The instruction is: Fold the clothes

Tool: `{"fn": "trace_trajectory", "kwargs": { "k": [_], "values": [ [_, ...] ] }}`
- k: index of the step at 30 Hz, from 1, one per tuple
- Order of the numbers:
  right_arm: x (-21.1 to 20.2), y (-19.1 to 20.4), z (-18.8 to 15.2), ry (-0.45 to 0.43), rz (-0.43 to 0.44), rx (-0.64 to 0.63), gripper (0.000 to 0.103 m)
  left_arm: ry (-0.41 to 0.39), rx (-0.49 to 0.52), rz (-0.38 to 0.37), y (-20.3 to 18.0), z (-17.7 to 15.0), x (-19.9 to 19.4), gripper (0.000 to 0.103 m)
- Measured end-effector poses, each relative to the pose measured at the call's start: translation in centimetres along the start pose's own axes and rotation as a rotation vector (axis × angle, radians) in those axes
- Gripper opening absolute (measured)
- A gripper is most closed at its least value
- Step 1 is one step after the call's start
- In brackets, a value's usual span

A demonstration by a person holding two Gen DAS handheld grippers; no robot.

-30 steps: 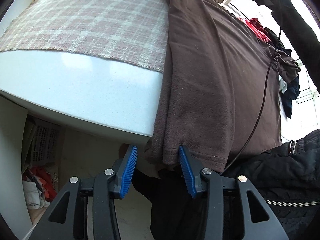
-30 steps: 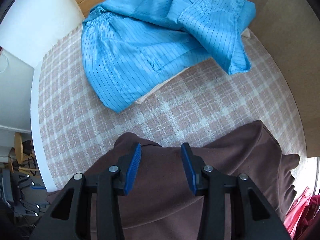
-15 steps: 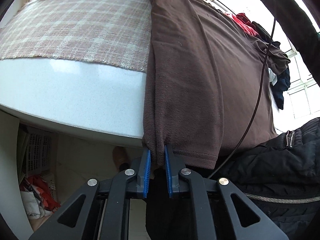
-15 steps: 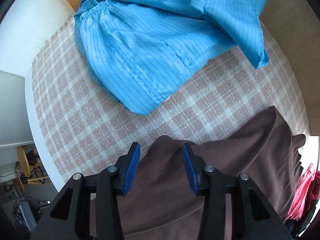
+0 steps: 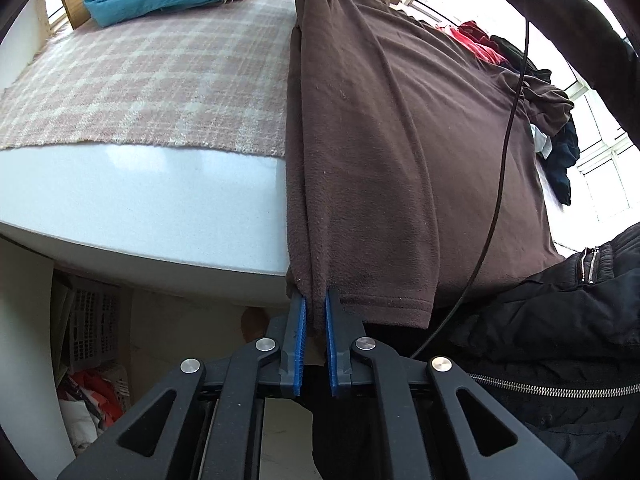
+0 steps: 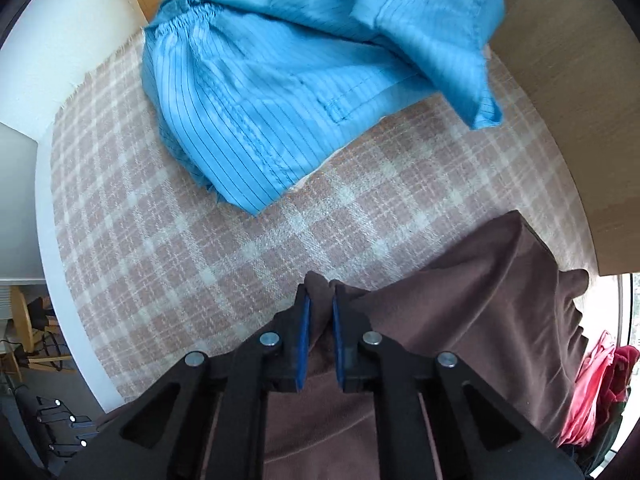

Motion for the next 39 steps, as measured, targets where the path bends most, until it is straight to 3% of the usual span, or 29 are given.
{"fn": "trace_trajectory", "kwargs": {
  "k": [3,6,8,12,19,24,27,30,34,37,39],
  "values": [
    [-3.1,-2.3,-1.6,-0.077,0.039,0.037,0.010,-0.023,0.039,0.018,-1.2,0.6,-2.2,0.008],
    [-4.7,0.4,-2.1,-0.136,0.080,0.097,0.010,-0.032,0.100,0.024,-3.4,1.2,-3.8,0.008],
    [-4.5,0.7,-2.8,-0.168,0.099,0.140,0.010,-0.025,0.149,0.022,-5.3,1.6,-4.2,0.008],
    [-3.8,-2.7,-5.9,-0.220,0.122,0.235,0.010,0.006,0.260,0.017,-9.4,2.3,-3.6,0.008],
    [1.1,-7.4,-9.9,-0.187,0.170,0.387,0.011,0.108,0.391,-0.007,-13.2,0.7,-0.1,0.008],
    [3.6,-8.0,-10.0,-0.158,0.149,0.378,0.014,0.138,0.332,-0.124,-14.6,-0.4,0.9,0.010],
    [3.2,-7.7,-10.1,-0.158,0.127,0.339,0.020,0.116,0.274,-0.183,-13.9,-1.7,-1.2,0.010],
    [2.4,-8.1,-10.5,-0.174,0.070,0.319,0.029,0.075,0.169,-0.138,-10.5,-1.7,-2.5,0.013],
    [1.2,-8.0,-10.7,-0.188,0.069,0.314,0.029,0.029,0.056,-0.110,-5.4,-1.1,-2.2,0.013],
    [0.5,-7.8,-10.5,-0.195,0.056,0.312,0.030,0.057,0.135,-0.027,-3.7,-1.2,-0.4,0.013],
    [0.6,-7.4,-10.4,-0.182,0.055,0.303,0.030,0.063,0.191,-0.058,-4.3,-1.4,0.3,0.013]
  ]
}}
Point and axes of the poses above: each gripper's, at about its wrist camera, not at the fingertips, and x roughly the way its jaws point, y to its left, z to its top, the point moved 10 cm from there along x, roughly the way its jaws point, and after that the axes turned 12 degrees about x, right-handed, at the moved point
